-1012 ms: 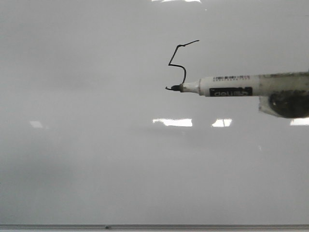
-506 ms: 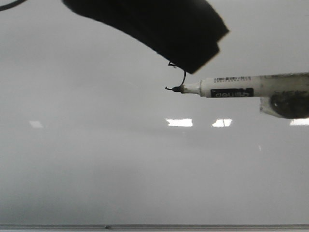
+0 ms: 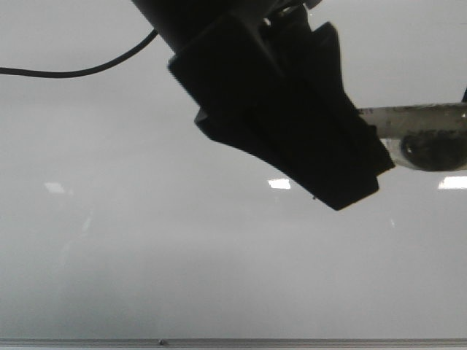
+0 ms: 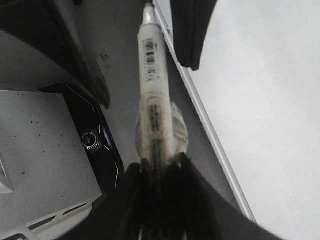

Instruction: Write number 5 on whiteboard

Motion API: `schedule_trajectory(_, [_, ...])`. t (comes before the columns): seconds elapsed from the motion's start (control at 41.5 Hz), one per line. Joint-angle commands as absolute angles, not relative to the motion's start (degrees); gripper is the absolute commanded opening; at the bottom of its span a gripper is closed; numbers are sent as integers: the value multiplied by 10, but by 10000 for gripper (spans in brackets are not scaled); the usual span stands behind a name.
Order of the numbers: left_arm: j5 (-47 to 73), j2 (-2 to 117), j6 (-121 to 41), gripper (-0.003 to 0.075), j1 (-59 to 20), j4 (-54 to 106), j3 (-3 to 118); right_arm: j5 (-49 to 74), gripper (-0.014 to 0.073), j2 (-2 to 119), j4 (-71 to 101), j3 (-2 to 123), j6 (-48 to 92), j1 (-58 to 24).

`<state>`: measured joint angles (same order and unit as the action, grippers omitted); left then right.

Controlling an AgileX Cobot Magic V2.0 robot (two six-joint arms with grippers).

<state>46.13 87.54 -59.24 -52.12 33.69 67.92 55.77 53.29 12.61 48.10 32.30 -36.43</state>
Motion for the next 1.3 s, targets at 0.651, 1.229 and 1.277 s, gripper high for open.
schedule_trajectory(0.651, [437,856,-592,-20,-525,356,698,531,479,526,129,496,327,-364])
schedule_trajectory(1.229, [643,855,-206,-20,-496,-146,766,526,496,359,97,496,301,-313])
schedule_trajectory(1.277, [644,848,-158,-20,-465,-163,766,526,496,359,97,496,301,-313])
